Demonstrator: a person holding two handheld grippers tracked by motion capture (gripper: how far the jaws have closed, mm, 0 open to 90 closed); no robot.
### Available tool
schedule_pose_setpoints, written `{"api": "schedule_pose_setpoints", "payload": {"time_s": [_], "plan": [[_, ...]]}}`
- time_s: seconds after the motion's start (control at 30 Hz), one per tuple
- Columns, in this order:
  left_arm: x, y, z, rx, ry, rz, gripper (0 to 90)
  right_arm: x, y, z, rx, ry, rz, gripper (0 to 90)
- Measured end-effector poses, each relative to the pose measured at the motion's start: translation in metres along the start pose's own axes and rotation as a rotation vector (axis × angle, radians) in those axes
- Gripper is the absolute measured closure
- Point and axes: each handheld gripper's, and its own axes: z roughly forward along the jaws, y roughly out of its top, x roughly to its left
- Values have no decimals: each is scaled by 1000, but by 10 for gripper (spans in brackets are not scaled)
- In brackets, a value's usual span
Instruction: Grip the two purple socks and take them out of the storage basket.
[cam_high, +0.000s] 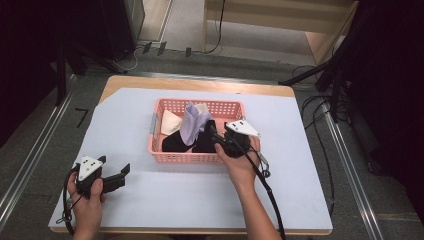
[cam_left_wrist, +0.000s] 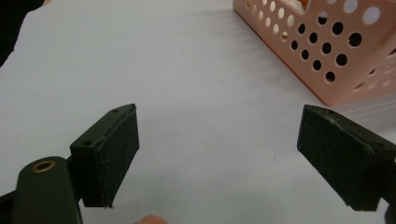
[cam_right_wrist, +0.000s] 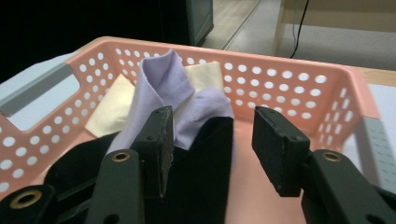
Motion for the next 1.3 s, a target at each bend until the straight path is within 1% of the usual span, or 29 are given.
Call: {"api": "schedule_pose_setpoints", "payload": {"time_s": [0.03,0.13,0.17,0.33,0.4,0.57,0.63,0.7,0.8,0.87,0.97,1.0,1.03,1.13,1.23,1.3], "plan": [[0,0,0,0,0,0,140,0,0,0,0,0,0,488],[0,0,0,2,1,-1,140,7,5,7,-3,18,-5,486],[0,0,0,4,1,-2,140,9,6,9,4,23,0,485],[0,0,0,-2,-1,0,140,19,8,20,30,34,-11,483],[0,0,0,0,1,0,140,23,9,25,37,43,-4,481],[0,0,1,6,0,-2,140,30,12,36,61,41,-21,472],[0,0,1,6,0,-1,140,31,12,41,72,40,-13,472],[0,0,1,6,1,0,140,33,13,46,83,23,-23,473],[0,0,1,4,3,1,140,37,17,49,89,29,-10,472],[0,0,1,3,6,0,140,40,19,53,103,33,-3,472],[-1,0,1,5,3,4,140,44,23,58,136,41,2,472],[-1,0,1,5,3,4,140,44,23,58,136,41,2,472],[-1,0,1,5,3,4,140,47,26,62,162,45,10,472],[-1,0,1,5,6,8,141,50,29,67,192,53,35,473],[-1,0,1,4,5,11,140,51,32,73,243,35,48,473],[-1,0,0,2,4,10,140,50,33,77,279,33,66,474]]}}
